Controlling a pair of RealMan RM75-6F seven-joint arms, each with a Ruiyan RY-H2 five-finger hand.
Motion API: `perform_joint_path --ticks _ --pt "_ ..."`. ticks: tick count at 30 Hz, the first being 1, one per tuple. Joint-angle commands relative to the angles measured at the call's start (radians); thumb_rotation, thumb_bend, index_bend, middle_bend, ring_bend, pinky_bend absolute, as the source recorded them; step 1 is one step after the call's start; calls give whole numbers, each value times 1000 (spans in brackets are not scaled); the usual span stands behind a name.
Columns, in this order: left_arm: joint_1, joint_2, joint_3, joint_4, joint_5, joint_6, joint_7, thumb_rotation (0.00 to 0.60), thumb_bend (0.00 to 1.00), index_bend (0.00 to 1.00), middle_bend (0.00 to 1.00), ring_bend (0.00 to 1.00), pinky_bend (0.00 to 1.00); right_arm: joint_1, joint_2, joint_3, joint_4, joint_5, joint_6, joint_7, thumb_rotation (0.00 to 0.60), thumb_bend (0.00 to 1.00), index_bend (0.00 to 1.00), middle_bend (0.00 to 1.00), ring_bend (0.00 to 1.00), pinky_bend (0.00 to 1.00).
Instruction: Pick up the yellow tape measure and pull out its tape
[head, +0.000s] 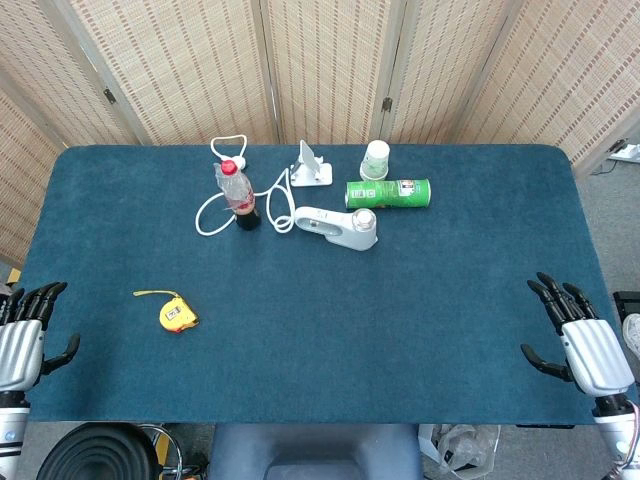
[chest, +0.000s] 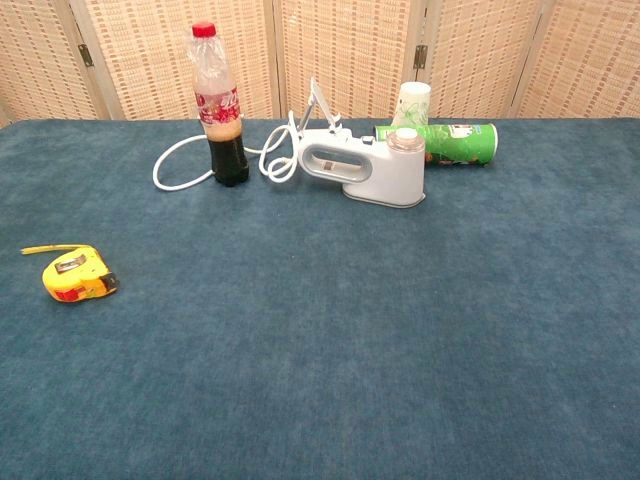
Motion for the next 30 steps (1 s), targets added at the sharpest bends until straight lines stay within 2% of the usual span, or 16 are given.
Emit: perform_joint_path --ticks 1,7,13,15,26,27,29,30 --pt "-3 -3 3 5 10 -1 -1 600 394 141 161 140 40 2 2 1 -2 -2 1 1 600 315 65 69 168 77" --pt "-31 -3 17 29 80 -20 -11 600 394 147 161 147 44 2 16 7 -10 -19 22 5 600 315 65 69 167 77" --pt "-112 6 38 76 180 -113 -85 600 394 150 163 151 75 3 34 16 -31 -37 44 -12 600 315 65 69 167 77" --pt "-140 2 41 89 202 -144 -119 600 394 172 191 154 86 3 36 15 -33 -37 42 -12 600 315 65 69 167 77" --pt "-337 -21 55 135 232 -423 -177 596 374 227 260 154 61 1 38 11 -33 -44 48 -8 600 315 65 69 167 77" --pt "-354 -21 57 134 229 -455 -174 577 375 227 261 146 56 0 39 11 -33 -44 49 -7 600 315 65 69 167 77" --pt "-388 -25 58 137 219 -506 -172 487 445 223 263 128 50 -1 38 11 -31 -43 51 -5 600 315 65 69 168 77" --pt "-402 -31 57 139 211 -527 -175 389 530 220 263 118 45 -2 38 10 -30 -43 52 -3 600 315 65 69 168 77"
